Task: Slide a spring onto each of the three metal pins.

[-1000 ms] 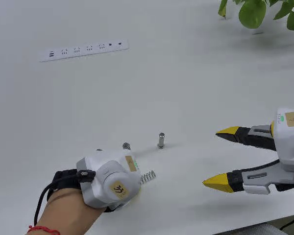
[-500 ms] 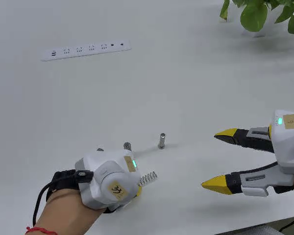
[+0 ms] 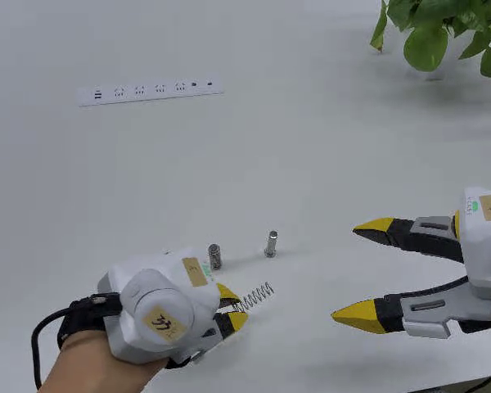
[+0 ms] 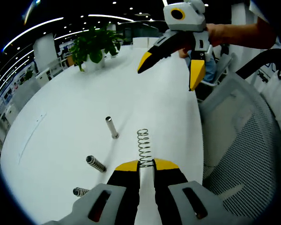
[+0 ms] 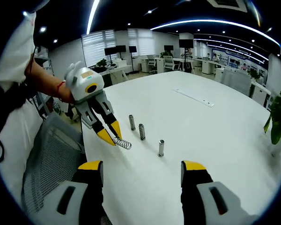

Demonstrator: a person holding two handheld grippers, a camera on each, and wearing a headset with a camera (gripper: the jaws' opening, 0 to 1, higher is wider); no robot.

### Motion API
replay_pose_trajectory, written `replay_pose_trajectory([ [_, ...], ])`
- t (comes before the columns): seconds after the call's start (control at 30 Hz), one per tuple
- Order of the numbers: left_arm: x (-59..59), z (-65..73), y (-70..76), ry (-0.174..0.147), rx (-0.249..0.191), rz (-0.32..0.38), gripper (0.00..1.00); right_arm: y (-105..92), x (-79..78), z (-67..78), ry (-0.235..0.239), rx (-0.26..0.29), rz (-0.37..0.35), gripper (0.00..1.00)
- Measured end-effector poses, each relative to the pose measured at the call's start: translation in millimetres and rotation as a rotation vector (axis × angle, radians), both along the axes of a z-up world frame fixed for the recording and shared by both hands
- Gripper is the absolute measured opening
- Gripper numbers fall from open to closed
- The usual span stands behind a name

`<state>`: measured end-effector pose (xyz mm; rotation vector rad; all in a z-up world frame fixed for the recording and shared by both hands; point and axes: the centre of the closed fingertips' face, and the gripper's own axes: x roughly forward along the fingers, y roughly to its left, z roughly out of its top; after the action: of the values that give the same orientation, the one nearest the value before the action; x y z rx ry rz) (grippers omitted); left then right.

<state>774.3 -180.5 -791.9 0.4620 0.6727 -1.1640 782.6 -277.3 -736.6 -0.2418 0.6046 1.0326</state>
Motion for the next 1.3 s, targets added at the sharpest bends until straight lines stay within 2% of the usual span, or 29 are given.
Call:
replay_pose_trajectory([
  [0.07,2.2,11.7,-0.5,-0.012,-0.039,0.02,0.1,5.7,2.0,10.7,-0.008,0.031,-0.006,0.68],
  [0.1,3.9,20.9,-2.2,-0.017,-0.078,0.037,0.1,10.6,3.1,18.2,-0.01,0.06,-0.012,0.68],
  [0.23,8.7,47.8,-4.6,-0.035,-0.17,0.082,0.1,25.3,5.0,39.1,-0.008,0.146,-0.028,0.64],
  [0.27,10.6,56.5,-5.4,-0.04,-0.204,0.097,0.1,31.0,5.7,46.7,-0.005,0.182,-0.036,0.63],
  [0.43,18.1,83.5,-2.0,-0.066,-0.311,0.14,0.1,50.8,10.7,75.8,0.018,0.344,-0.092,0.57],
  [0.5,16.9,97.3,-5.9,-0.077,-0.343,0.149,0.1,54.3,12.8,81.1,0.02,0.366,-0.112,0.55],
  [0.57,18.2,109.8,-5.8,-0.085,-0.389,0.169,0.1,59.7,16.3,93.9,0.028,0.438,-0.146,0.52],
  [0.7,19.8,120.8,-2.4,-0.093,-0.441,0.191,0.1,61.6,23.2,110.2,0.045,0.532,-0.204,0.44],
  [0.83,16.6,134.0,-7.8,-0.105,-0.484,0.2,0.1,64.4,25.1,117.2,0.081,0.595,-0.232,0.35],
  [1.0,16.3,147.3,-10.2,-0.11,-0.529,0.216,0.1,68.8,24.7,120.4,0.112,0.633,-0.243,0.3],
  [1.3,15.0,156.8,-13.1,-0.118,-0.559,0.21,0.1,74.5,22.4,129.6,0.146,0.695,-0.243,0.22],
])
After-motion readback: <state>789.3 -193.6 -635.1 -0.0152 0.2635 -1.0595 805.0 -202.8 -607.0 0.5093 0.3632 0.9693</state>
